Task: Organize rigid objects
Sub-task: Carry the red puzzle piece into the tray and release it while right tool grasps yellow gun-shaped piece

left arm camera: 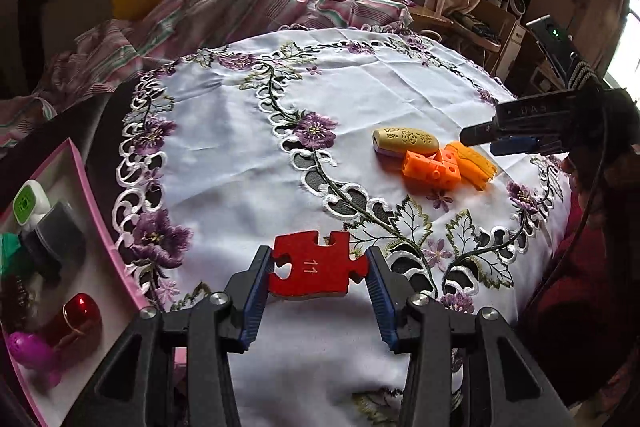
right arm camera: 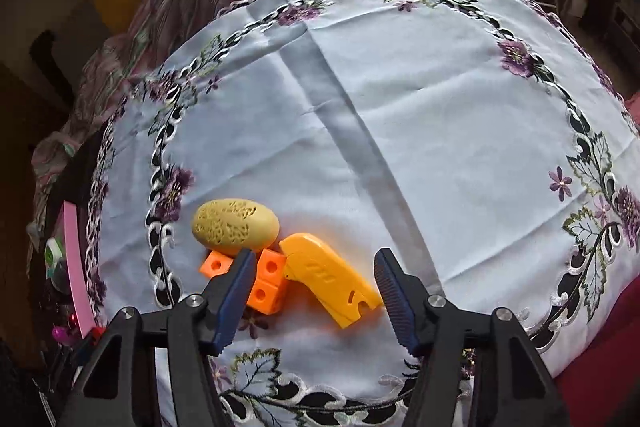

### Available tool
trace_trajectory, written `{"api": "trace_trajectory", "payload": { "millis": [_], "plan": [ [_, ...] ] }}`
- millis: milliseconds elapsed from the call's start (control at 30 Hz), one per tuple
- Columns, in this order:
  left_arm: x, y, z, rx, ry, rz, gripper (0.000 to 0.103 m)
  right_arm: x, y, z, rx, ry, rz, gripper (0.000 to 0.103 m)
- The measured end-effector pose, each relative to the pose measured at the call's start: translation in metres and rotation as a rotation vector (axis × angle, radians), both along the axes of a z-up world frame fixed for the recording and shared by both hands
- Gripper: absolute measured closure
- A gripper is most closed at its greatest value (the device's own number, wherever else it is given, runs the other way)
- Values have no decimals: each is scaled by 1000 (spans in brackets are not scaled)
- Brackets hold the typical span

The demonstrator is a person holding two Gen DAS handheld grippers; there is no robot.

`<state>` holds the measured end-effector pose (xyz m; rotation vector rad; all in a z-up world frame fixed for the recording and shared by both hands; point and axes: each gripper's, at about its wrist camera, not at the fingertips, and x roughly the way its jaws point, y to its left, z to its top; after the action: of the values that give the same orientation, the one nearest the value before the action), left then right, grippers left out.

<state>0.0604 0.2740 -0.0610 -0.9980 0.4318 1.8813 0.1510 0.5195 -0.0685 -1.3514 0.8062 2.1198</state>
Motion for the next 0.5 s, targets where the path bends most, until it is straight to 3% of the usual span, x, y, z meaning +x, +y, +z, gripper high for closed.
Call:
{"api": "trace_trajectory", "payload": {
  "millis": [167,300,333,367,500],
  "plan": [
    [-6,-18,6,35,-26,40,56,-15,-15,-5,77,-158,161,41],
    [-5,-27,10,53,-23,55,56,-23,-13,-23,117,-238,172,43],
    [-5,-29,11,54,-18,60,56,-23,-11,-28,136,-251,162,50],
    [-6,-31,12,51,-16,67,56,-24,-11,-34,147,-273,156,73],
    [-10,-44,18,48,13,126,56,-16,-10,-38,160,-214,121,76]
  ]
}}
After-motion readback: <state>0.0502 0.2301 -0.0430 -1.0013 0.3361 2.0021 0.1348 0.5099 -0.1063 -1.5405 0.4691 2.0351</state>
